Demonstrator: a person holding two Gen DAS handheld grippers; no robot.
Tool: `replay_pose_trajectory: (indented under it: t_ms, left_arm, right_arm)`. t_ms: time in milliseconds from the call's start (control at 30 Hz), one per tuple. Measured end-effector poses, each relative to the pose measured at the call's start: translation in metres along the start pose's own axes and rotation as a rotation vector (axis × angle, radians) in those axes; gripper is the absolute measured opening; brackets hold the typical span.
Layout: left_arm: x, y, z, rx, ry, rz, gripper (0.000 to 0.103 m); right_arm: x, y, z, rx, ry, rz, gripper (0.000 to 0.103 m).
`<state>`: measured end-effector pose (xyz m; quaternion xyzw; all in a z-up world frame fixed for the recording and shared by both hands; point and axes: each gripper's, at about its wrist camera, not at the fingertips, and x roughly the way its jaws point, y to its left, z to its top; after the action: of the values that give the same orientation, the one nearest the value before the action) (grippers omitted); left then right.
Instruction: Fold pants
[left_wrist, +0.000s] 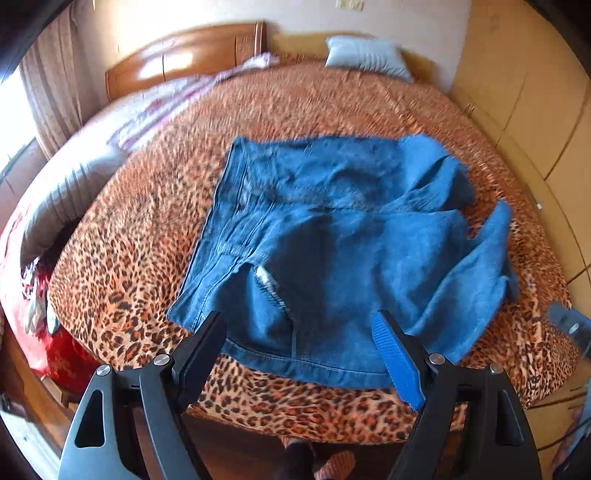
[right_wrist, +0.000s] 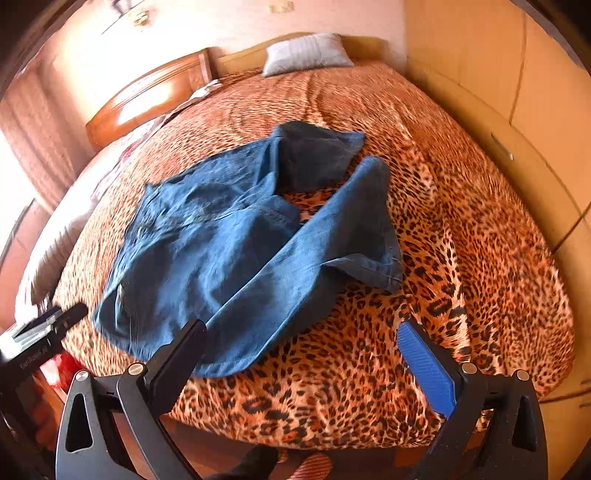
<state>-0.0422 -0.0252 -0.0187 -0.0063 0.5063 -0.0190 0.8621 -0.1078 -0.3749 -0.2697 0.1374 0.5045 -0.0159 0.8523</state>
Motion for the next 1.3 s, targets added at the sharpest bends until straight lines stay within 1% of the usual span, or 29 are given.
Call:
replay_pose_trajectory:
  t_ms: [133,167,233,267,300,400,467,500,533,567,600,633,667,700,733,800,833,867,967,1000,1033,1067,1100,1133,1167,1200,1233,1267,1300]
  left_arm:
    - [0.048,0.031,0.044,-0.023,0.140,0.028,0.081]
    - [0.061,0.037,0.055,-0.036,0.181,0.027,0.081]
    - [0.090,0.052,0.074,-0.067,0.277,0.029,0.081]
    - [0.103,0.059,0.079,-0.084,0.322,0.024,0.081]
    - [0.116,0.066,0.083,-0.109,0.370,0.021,0.081]
    - [0.146,0.080,0.085,-0.175,0.445,-0.026,0.081]
    - [0.167,0.085,0.082,-0.198,0.499,-0.049,0.080]
    - [0.178,0.085,0.082,-0.207,0.524,-0.057,0.080]
    - [0.185,0.085,0.081,-0.212,0.537,-0.059,0.078]
    - [0.193,0.084,0.083,-0.216,0.547,-0.051,0.078]
    - [0.197,0.083,0.085,-0.219,0.547,-0.042,0.076]
    - [0.201,0.083,0.087,-0.218,0.545,-0.029,0.070]
    - [0.203,0.082,0.090,-0.212,0.538,-0.029,0.064]
    - [0.204,0.078,0.095,-0.193,0.528,-0.042,0.049]
    - [0.204,0.076,0.098,-0.179,0.531,-0.053,0.034]
    - [0.205,0.077,0.101,-0.179,0.545,-0.062,0.029]
    - [0.205,0.078,0.100,-0.186,0.548,-0.056,0.027]
    - [0.205,0.078,0.099,-0.195,0.557,-0.061,0.027]
    - [0.211,0.074,0.090,-0.214,0.562,-0.077,0.025]
    - [0.211,0.069,0.088,-0.201,0.560,-0.048,0.022]
    - [0.211,0.064,0.086,-0.179,0.558,-0.028,0.022]
    - [0.210,0.061,0.085,-0.159,0.564,-0.019,0.022]
    - [0.205,0.061,0.082,-0.167,0.566,-0.016,0.022]
    - [0.199,0.064,0.081,-0.197,0.563,-0.022,0.022]
    - [0.195,0.068,0.080,-0.234,0.546,-0.041,0.022]
    - [0.188,0.073,0.086,-0.276,0.511,-0.067,0.022]
    - [0.183,0.078,0.096,-0.303,0.470,-0.076,0.025]
    - [0.182,0.081,0.112,-0.319,0.425,-0.073,0.028]
    - [0.184,0.083,0.129,-0.331,0.376,-0.061,0.040]
  right_arm:
    - [0.025,-0.050,0.032,0.135,0.035,-0.048,0.103]
    - [0.036,-0.062,0.040,0.163,0.061,-0.058,0.103]
    - [0.066,-0.087,0.054,0.224,0.142,-0.068,0.103]
    - [0.078,-0.097,0.057,0.258,0.166,-0.090,0.103]
    - [0.088,-0.105,0.058,0.291,0.187,-0.099,0.103]
    - [0.122,-0.122,0.054,0.423,0.254,-0.058,0.103]
    - [0.141,-0.119,0.054,0.416,0.291,-0.067,0.102]
    - [0.146,-0.115,0.054,0.397,0.298,-0.072,0.100]
    - [0.152,-0.107,0.054,0.361,0.306,-0.062,0.095]
    - [0.155,-0.100,0.055,0.327,0.309,-0.050,0.070]
    - [0.157,-0.091,0.056,0.272,0.312,-0.056,0.043]
    - [0.156,-0.084,0.057,0.224,0.312,-0.084,0.038]
    - [0.154,-0.082,0.058,0.199,0.313,-0.076,0.021]
    - [0.148,-0.085,0.059,0.206,0.307,-0.052,0.011]
    - [0.139,-0.089,0.060,0.210,0.288,-0.043,0.011]
    - [0.112,-0.098,0.064,0.215,0.231,-0.039,0.011]
    - [0.096,-0.107,0.064,0.225,0.203,-0.040,0.011]
    - [0.082,-0.124,0.059,0.253,0.190,-0.062,0.011]
    - [0.072,-0.168,0.032,0.344,0.240,-0.111,0.012]
    - [0.073,-0.179,0.021,0.371,0.279,-0.110,0.013]
    - [0.072,-0.181,0.012,0.394,0.306,-0.084,0.014]
    - [0.071,-0.182,0.008,0.405,0.319,-0.051,0.019]
    - [0.071,-0.184,0.007,0.383,0.333,-0.058,0.025]
    - [0.069,-0.186,0.011,0.367,0.337,-0.065,0.029]
    - [0.065,-0.190,0.019,0.370,0.321,-0.057,0.032]
    - [0.058,-0.199,0.029,0.383,0.289,-0.035,0.035]
    - [0.053,-0.202,0.044,0.388,0.247,-0.010,0.036]
    - [0.049,-0.202,0.060,0.379,0.203,0.012,0.042]
    - [0.047,-0.200,0.086,0.358,0.156,0.049,0.052]
